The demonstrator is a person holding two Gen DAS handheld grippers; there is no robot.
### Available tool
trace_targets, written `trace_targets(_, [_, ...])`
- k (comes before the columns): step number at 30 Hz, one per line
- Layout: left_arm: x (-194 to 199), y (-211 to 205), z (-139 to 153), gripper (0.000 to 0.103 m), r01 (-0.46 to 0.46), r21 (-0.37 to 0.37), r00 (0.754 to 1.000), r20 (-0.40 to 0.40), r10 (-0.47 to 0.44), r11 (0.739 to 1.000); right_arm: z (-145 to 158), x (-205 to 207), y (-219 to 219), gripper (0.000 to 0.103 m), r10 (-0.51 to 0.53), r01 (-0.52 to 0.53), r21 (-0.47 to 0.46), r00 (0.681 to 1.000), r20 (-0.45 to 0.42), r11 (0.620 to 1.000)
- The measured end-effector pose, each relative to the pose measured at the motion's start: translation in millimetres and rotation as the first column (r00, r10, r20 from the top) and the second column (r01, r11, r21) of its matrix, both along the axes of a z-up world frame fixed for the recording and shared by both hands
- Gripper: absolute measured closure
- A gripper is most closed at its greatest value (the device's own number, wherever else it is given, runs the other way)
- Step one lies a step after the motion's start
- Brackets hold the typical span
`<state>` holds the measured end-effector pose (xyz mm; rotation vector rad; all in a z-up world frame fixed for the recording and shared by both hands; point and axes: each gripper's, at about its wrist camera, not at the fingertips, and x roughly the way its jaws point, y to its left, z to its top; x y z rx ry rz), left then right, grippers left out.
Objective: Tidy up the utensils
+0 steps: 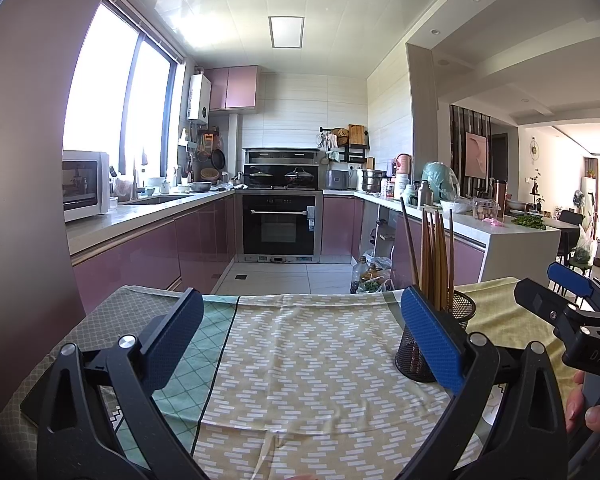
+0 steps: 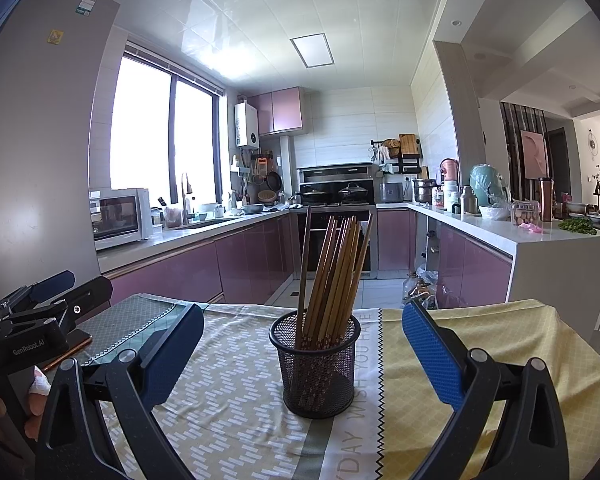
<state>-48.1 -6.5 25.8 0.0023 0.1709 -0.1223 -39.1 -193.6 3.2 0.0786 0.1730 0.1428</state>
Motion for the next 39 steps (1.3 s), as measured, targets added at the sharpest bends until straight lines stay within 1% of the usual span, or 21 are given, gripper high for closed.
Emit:
trace_targets(28, [-0.1,-1.3,-0.5,0.006,0.0,0.0,1.0,-0.002,0.0,1.0,-1.2,-1.3,-2.4,0.007,0.001,-0.001,0.002,1.0,0.003,1.0])
trace_targets(39, [0.6,-3.7,-5.7,0.006,-0.003,-0.001,1.0,-0.009,0.003,1.0,-1.1,-1.8,-2.5,0.007,0.005,-0.005,0.003,1.0,-0.001,1.0])
